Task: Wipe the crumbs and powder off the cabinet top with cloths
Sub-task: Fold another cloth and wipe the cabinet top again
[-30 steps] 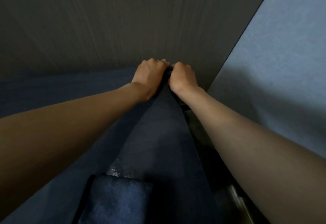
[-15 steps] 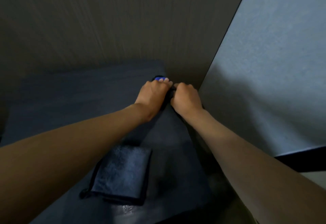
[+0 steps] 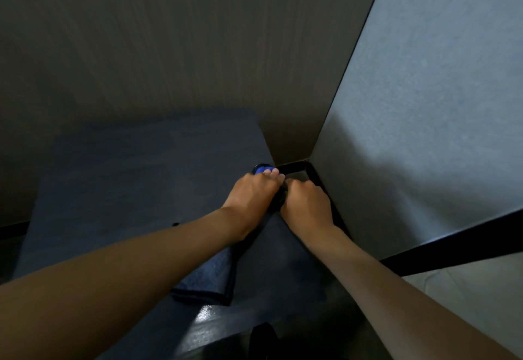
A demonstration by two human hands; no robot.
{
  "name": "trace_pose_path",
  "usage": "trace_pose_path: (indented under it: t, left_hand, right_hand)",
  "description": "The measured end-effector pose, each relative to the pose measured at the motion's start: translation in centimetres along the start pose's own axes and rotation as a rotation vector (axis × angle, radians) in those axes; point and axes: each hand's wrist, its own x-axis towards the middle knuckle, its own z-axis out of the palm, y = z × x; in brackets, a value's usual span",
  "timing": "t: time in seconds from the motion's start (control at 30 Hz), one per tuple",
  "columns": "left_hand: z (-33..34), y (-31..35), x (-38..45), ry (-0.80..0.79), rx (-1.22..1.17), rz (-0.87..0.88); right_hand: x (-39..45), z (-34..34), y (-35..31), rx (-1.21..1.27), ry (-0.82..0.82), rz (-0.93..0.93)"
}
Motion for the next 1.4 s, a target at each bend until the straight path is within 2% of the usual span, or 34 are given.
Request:
trace_pose_path:
  t: [0.23, 0.33, 0.53, 0.67, 0.8, 0.9, 1.17, 1.4]
  left_hand:
    - [-0.4, -3.1, 2.6, 0.022, -0.009, -0.033]
    - [-1.1, -4.8, 4.5, 0.085, -0.013, -0.053]
    - [-0.7, -9.9, 9.5, 0.096, 0.041, -0.127]
    - [-0.6, -12.7, 12.8, 0.144, 0.122, -0.115]
    - [-0.4, -15.1, 15.0, 0.12, 0.055, -0.204]
    - [-0.7, -16.8, 15.9, 0.069, -0.103, -0.251]
    - [-1.2, -18.3, 15.4, 0.035, -0.271, -0.278]
    - [-1.6, -21.1, 11.6, 0.001, -0.224, -0.292]
  right_hand:
    - [3.6, -0.7, -1.8, -0.02, 0.003, 0.01]
    - [6.6, -0.8, -3.0, -0.038, 0.037, -0.011]
    - [13.5, -0.7, -4.9, -0.039, 0.081, -0.02]
    - [17.8, -0.6, -6.0, -0.012, 0.096, 0.003]
    - [20.8, -0.4, -6.5, -0.008, 0.071, 0.002]
    - [22.2, -0.6, -6.7, 0.007, 0.019, -0.004]
    - [24.1, -1.1, -7.1, -0.109, -0.016, -0.175]
    - [23.7, 0.1, -9.9, -0.144, -0.053, -0.317]
